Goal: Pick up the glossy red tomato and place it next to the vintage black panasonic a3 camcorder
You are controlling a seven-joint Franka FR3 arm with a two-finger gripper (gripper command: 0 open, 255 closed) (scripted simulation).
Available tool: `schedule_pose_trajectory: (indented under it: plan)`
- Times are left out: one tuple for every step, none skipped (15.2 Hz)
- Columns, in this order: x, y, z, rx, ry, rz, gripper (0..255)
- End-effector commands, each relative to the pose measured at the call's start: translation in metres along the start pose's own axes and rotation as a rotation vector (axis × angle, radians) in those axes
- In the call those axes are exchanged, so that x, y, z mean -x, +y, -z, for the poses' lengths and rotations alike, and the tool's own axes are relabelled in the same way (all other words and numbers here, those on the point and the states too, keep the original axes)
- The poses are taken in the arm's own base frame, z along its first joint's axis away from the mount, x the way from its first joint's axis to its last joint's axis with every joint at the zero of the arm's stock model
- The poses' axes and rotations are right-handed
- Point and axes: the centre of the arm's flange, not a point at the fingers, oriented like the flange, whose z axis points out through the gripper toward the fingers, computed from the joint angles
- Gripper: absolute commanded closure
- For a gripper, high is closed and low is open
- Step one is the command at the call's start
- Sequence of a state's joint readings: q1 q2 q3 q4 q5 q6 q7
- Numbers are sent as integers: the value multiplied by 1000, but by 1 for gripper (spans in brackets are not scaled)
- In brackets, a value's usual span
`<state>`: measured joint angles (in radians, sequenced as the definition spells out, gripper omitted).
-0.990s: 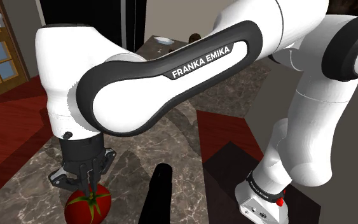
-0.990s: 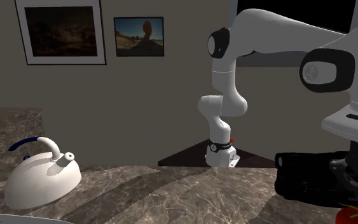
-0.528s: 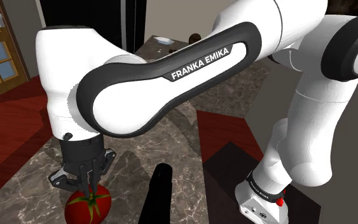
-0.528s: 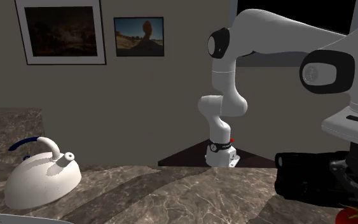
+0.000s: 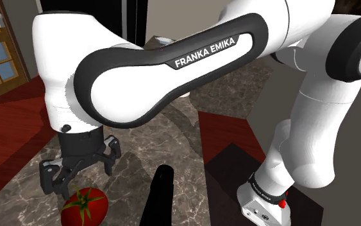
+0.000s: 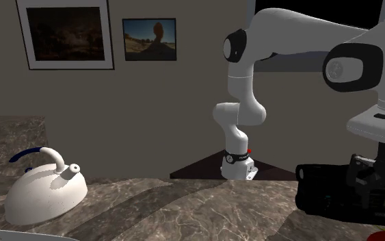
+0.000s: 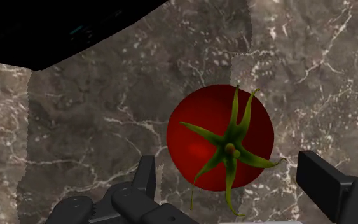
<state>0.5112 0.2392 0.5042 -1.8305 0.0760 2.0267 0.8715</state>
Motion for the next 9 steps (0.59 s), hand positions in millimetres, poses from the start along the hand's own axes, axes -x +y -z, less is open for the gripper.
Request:
schedule_pose_trajectory:
  plan:
    - [1, 0, 22, 1, -1, 0, 0]
    - [1, 0, 33, 1, -1, 0, 0]
    - [1, 0, 33, 1, -1, 0, 0]
    - [1, 0, 33, 1, -1, 0, 0]
    - [1, 0, 33, 1, -1, 0, 0]
    - [1, 0, 33, 1, -1, 0, 0]
    - [1, 0, 33, 1, -1, 0, 0]
    - [1, 0, 33, 1, -1, 0, 0]
    - [1, 0, 33, 1, -1, 0, 0]
